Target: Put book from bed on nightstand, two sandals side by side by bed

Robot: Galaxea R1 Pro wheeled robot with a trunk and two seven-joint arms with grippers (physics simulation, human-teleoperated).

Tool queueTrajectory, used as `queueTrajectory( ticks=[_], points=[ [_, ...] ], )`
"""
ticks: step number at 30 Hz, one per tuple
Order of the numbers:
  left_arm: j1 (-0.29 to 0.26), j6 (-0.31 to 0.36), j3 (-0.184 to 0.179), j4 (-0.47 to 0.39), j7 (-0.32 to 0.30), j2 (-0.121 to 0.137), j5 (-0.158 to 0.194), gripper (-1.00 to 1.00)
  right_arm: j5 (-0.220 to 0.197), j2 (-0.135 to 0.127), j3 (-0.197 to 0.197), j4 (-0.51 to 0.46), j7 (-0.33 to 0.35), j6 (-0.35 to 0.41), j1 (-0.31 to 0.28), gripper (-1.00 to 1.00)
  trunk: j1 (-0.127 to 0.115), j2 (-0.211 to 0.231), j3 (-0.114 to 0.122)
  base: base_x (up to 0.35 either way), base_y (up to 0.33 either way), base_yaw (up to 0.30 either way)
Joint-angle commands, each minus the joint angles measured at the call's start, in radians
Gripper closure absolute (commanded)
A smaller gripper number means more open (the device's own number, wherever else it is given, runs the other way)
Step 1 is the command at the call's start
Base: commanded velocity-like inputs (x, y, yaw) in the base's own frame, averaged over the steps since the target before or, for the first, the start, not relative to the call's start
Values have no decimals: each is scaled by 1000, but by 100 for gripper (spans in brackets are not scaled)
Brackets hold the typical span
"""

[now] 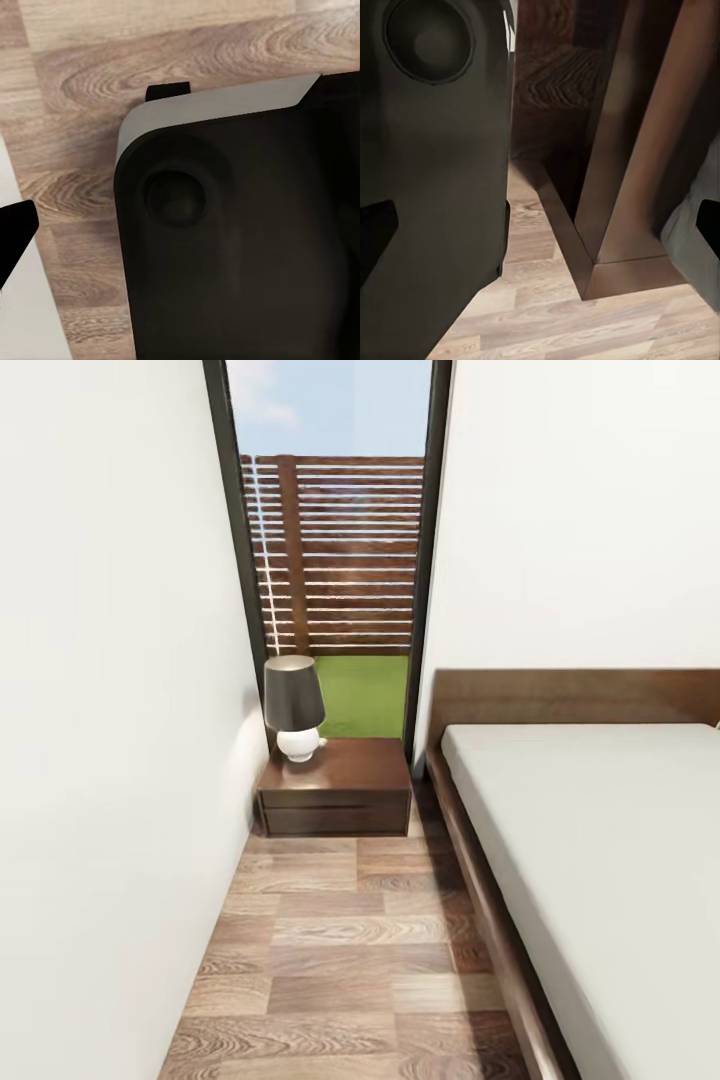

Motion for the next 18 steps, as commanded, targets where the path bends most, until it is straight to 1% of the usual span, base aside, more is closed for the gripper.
queueTrajectory(
  ticks=[1, 18],
  points=[
    [-1, -4, -9, 1, 4, 0, 9, -100, -1, 0, 8, 1, -3, 5, -1, -100, 0, 0, -1, 92, 0, 0],
    [-1, -4, -9, 1, 4, 0, 9, -100, -1, 0, 8, 1, -3, 5, -1, -100, 0, 0, -1, 92, 0, 0]
  ],
)
